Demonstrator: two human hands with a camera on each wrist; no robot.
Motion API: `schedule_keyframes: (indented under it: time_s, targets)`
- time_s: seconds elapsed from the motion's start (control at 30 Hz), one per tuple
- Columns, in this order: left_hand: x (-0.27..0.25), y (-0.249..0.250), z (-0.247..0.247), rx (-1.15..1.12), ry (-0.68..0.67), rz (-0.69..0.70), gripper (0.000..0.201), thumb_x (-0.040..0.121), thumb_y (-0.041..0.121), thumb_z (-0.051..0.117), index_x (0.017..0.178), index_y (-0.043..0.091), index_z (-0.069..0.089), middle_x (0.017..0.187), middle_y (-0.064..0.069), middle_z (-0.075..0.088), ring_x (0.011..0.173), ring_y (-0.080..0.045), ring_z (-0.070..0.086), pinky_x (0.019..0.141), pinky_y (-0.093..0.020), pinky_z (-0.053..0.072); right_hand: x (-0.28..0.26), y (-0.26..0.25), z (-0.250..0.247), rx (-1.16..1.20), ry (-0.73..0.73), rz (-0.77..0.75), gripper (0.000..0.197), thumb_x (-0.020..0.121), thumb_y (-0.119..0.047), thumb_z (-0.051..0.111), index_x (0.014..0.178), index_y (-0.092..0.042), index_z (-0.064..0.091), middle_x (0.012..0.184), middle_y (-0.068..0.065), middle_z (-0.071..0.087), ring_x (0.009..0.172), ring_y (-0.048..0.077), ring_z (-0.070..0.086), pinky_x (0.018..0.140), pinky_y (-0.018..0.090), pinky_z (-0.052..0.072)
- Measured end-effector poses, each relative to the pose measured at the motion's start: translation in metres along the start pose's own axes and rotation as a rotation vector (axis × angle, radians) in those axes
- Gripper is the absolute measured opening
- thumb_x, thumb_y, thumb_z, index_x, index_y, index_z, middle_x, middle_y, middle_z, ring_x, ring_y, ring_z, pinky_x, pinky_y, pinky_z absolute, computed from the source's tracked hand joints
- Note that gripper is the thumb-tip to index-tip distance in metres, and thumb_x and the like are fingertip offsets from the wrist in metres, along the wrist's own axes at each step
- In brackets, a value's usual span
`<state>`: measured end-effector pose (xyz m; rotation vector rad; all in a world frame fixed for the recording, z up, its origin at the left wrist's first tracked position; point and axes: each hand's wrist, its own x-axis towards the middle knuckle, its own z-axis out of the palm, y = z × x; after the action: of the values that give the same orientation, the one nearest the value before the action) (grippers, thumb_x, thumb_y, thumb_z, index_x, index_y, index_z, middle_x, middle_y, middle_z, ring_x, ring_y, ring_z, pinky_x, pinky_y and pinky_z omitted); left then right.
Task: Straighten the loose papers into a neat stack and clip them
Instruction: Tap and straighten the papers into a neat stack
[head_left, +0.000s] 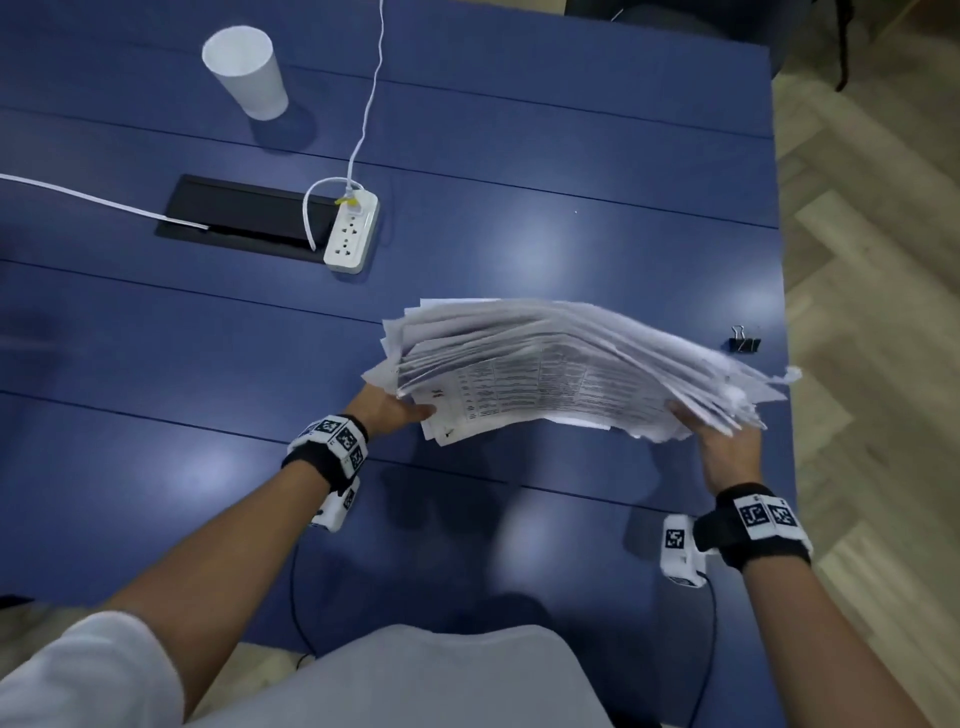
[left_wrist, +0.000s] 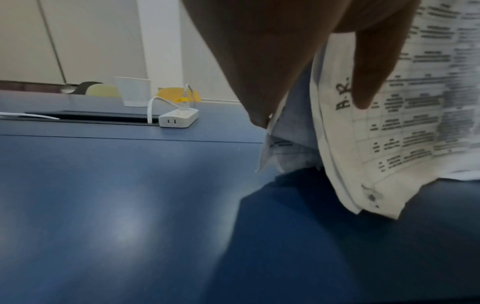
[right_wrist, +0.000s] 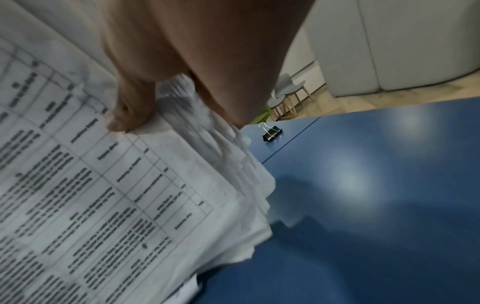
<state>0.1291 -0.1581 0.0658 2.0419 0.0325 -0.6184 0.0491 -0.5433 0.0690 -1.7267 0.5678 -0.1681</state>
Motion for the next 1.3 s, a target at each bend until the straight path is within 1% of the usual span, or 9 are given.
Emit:
schedule_keyframes:
  time_s: [0.1,0.27,0.4,0.5,0.63,0.83,0.97,1.1,1.3]
  targets:
    - [0.007,-0.005,0.003,-0.088,0.083,0.044,0.053,0.08,-0.008,0.068,0.124,0.016,0.048,0.113,0.007,0.057,0.105,-0.01,0.052,0.097,-0.031,0.043,0.002,-0.008,0.006,0.089,0.012,0.011,0.029,0.075,0.009,0.073,0.077,-0.021,0.074,0.076,-0.02,0.073,0.072,-0.006,0.067,0.073,0.014,0.054]
    - [0.013,-0.006,0.012,-0.311,0.058,-0.033,0.041,0.071,-0.003,0.078,0.099,0.024,0.065,0.092,0.016,0.073,0.09,0.001,0.068,0.083,-0.025,0.056,0.008,0.001,0.009,0.134,0.056,0.041,0.015,0.067,-0.009,0.083,0.072,-0.009,0.069,0.066,-0.009,0.07,0.066,0.015,0.064,0.07,0.026,0.053]
    - [0.022,0.018,0.025,-0.467,0.344,-0.045,0.02,0.077,-0.001,0.075,0.091,0.012,0.068,0.088,0.004,0.069,0.077,0.002,0.066,0.07,-0.026,0.055,0.005,-0.015,0.019,0.188,0.078,0.025,0.011,0.075,-0.002,0.078,0.083,-0.003,0.069,0.072,-0.011,0.074,0.069,0.008,0.07,0.071,0.027,0.055]
    - [0.02,0.034,0.027,-0.406,0.453,0.036,0.02,0.079,0.0,0.073,0.079,0.018,0.064,0.07,0.018,0.066,0.058,0.013,0.06,0.055,-0.011,0.051,-0.001,-0.026,0.02,0.235,0.135,-0.03,0.009,0.08,-0.004,0.075,0.084,-0.01,0.07,0.077,-0.011,0.075,0.073,0.007,0.071,0.069,0.022,0.055]
    - [0.007,0.015,0.025,-0.39,0.325,0.061,0.042,0.077,0.001,0.076,0.113,0.013,0.059,0.102,0.008,0.067,0.089,0.008,0.065,0.081,-0.025,0.058,-0.01,-0.012,0.013,0.214,0.132,-0.045,0.014,0.079,-0.008,0.077,0.083,-0.018,0.069,0.078,-0.015,0.074,0.076,0.006,0.068,0.075,0.026,0.055]
    - [0.006,0.014,0.029,-0.517,0.335,0.024,0.034,0.078,-0.007,0.071,0.104,0.013,0.062,0.097,0.007,0.066,0.081,0.005,0.068,0.071,-0.018,0.057,-0.013,0.013,0.016,0.145,0.06,0.025,0.017,0.077,-0.006,0.078,0.083,-0.022,0.076,0.08,-0.018,0.073,0.08,0.004,0.063,0.078,0.022,0.053]
    - [0.007,0.011,0.027,-0.413,0.327,-0.028,0.043,0.075,0.0,0.077,0.097,0.032,0.058,0.095,0.018,0.062,0.08,0.014,0.061,0.08,-0.026,0.053,-0.012,0.019,0.008,0.002,-0.055,0.141,0.027,0.072,0.0,0.079,0.079,-0.018,0.062,0.069,-0.016,0.07,0.062,-0.007,0.063,0.063,0.012,0.05]
    - [0.008,0.011,0.009,-0.32,0.166,0.088,0.068,0.07,-0.008,0.078,0.1,0.05,0.063,0.096,0.028,0.069,0.094,0.009,0.063,0.085,-0.027,0.055,0.003,0.019,0.012,-0.048,-0.071,0.229,0.04,0.068,-0.009,0.085,0.102,-0.008,0.063,0.09,-0.004,0.068,0.078,0.004,0.067,0.062,0.01,0.053]
    - [0.019,0.031,0.02,-0.235,0.244,0.027,0.021,0.074,-0.003,0.075,0.066,0.01,0.061,0.065,0.002,0.065,0.054,-0.002,0.061,0.059,-0.03,0.051,0.009,0.008,0.033,-0.085,-0.075,0.285,0.061,0.062,-0.024,0.089,0.104,0.008,0.059,0.099,0.017,0.07,0.073,0.014,0.069,0.049,0.018,0.052]
